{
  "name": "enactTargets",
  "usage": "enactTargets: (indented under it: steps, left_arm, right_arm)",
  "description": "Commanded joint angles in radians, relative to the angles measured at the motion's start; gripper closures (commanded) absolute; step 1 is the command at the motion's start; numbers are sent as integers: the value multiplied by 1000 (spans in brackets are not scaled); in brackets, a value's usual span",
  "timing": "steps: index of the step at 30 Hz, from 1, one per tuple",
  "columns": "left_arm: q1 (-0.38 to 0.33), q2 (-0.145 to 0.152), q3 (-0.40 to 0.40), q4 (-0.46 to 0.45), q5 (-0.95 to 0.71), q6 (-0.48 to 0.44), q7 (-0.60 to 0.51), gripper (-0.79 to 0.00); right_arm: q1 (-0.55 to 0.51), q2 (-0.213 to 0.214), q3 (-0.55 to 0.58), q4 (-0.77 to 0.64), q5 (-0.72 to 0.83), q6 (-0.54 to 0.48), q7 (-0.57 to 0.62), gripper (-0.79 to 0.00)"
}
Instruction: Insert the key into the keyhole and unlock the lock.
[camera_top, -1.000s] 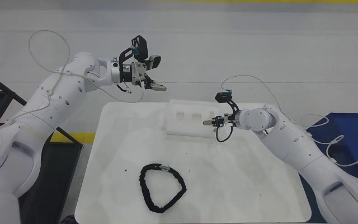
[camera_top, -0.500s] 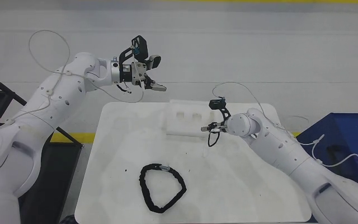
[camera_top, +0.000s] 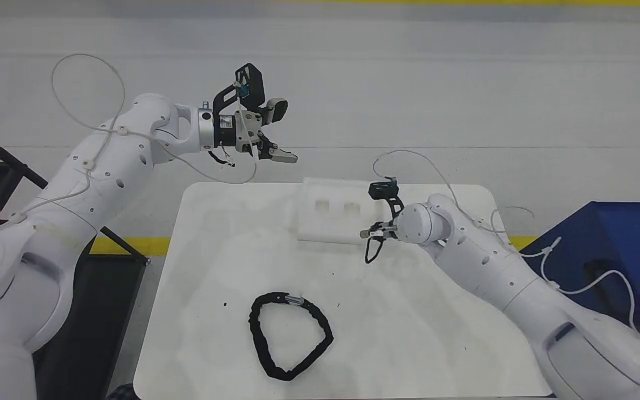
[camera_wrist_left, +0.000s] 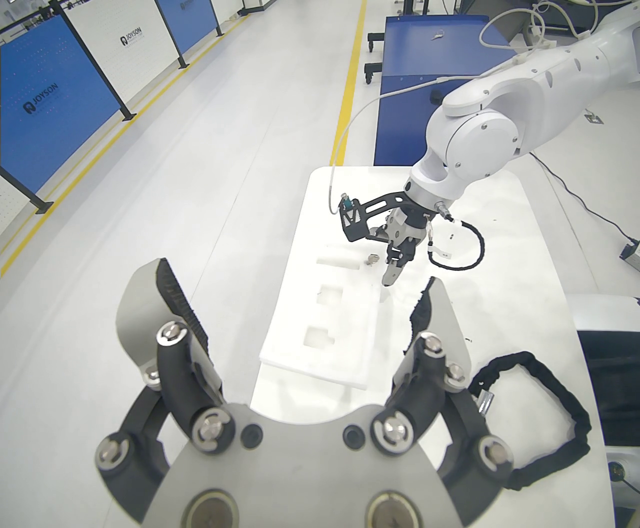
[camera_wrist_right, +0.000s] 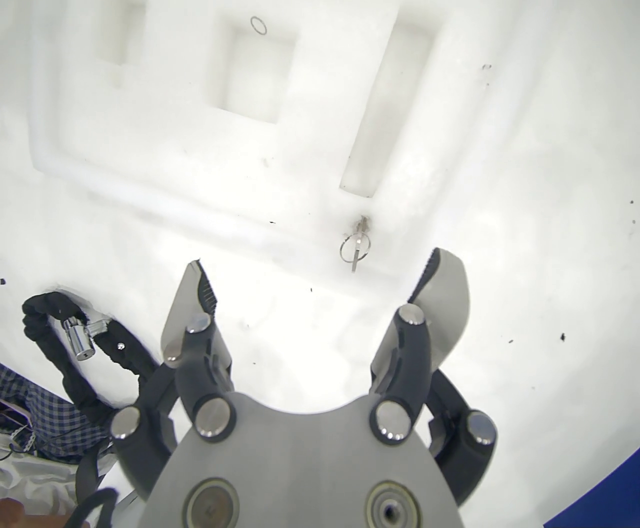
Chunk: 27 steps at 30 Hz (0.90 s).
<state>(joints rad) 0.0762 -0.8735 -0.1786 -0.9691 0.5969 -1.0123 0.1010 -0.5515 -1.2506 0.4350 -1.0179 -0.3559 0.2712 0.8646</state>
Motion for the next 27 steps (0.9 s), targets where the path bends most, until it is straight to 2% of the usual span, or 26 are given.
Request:
enactTargets:
  steps: [1, 4, 8, 11, 13, 21, 27]
  left_arm:
    - [0, 0, 0, 0, 0, 0, 0, -785]
    - [0, 0, 0, 0, 0, 0, 0, -785]
    - [0, 0, 0, 0, 0, 0, 0, -785]
    - [0, 0, 0, 0, 0, 0, 0, -785]
    - [0, 0, 0, 0, 0, 0, 0, -785]
    - [0, 0, 0, 0, 0, 0, 0, -785]
    - [0, 0, 0, 0, 0, 0, 0, -785]
  right_arm:
    - [3, -5, 1, 9, -9, 2, 2, -502]
    - [5, -13, 5, 22, -21, 10, 5, -480]
    - [5, -20, 12, 36, -34, 17, 14, -360]
    - [4, -25, 18, 44, -42, 19, 19, -336]
    - [3, -29, 23, 50, -49, 19, 21, -289]
    - [-5, -45, 34, 85, -72, 16, 12, -305]
    - [-7, -61, 41, 115, -76, 4, 12, -234]
